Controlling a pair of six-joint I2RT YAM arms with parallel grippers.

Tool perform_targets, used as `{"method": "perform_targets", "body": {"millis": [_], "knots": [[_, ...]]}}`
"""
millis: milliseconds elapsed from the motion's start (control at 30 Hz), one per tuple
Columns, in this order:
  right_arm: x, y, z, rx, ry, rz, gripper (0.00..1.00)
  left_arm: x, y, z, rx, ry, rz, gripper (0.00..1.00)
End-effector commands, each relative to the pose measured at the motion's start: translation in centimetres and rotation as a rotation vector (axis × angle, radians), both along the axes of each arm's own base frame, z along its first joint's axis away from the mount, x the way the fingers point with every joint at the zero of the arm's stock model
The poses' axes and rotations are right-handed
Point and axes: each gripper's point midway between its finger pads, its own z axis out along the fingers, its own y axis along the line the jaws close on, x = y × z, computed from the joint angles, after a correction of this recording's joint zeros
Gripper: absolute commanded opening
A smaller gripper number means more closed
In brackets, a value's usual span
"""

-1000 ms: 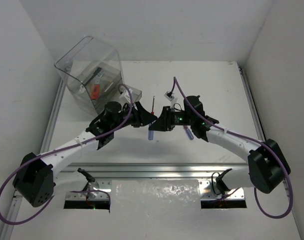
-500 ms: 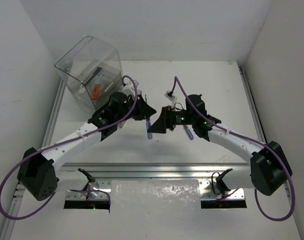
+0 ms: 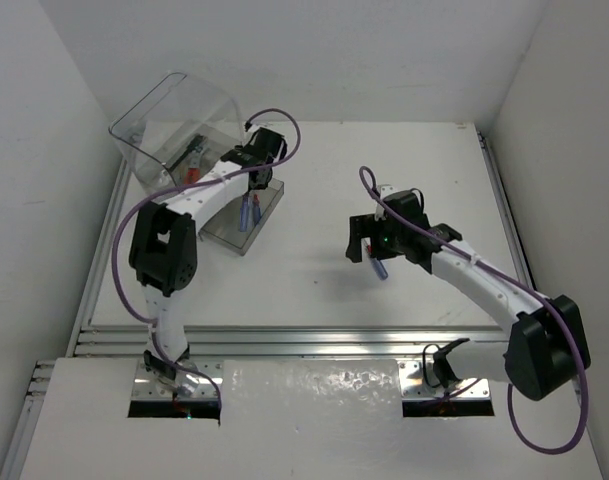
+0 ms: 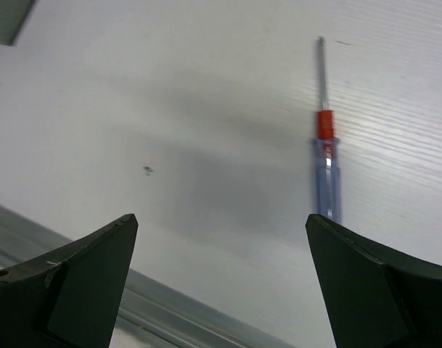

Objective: Sort the tools into containers

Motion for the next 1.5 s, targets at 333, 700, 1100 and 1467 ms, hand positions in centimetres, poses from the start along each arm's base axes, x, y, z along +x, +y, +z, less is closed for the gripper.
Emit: {"method": "perform_targets", "body": {"millis": [333,700,1100,1467], "knots": [[2.3,-5.1,-6.8,-0.419,0.193,0.006,0.71,-3.2,-7.9,7.6,-0.157,-0.046,-0.274,0.81],[2.7,-3.1,-11.0,-0.37,0.313,0.078,0.13,-14.1,-10.6,12.7,-0.681,-0.263,-0.454,0.96],[-3.5,9.9,4.4,0.555,-0.008,0.411,0.0,-21.2,-16.5,11.7,-1.261,-0.296,-0.713,0.98],[-8.3,12.9,12.3,0.749,-0.107,0.642,0.02,-20.4,-19.4,10.5,-1.3,-0.212,-0.717,0.41]]}}
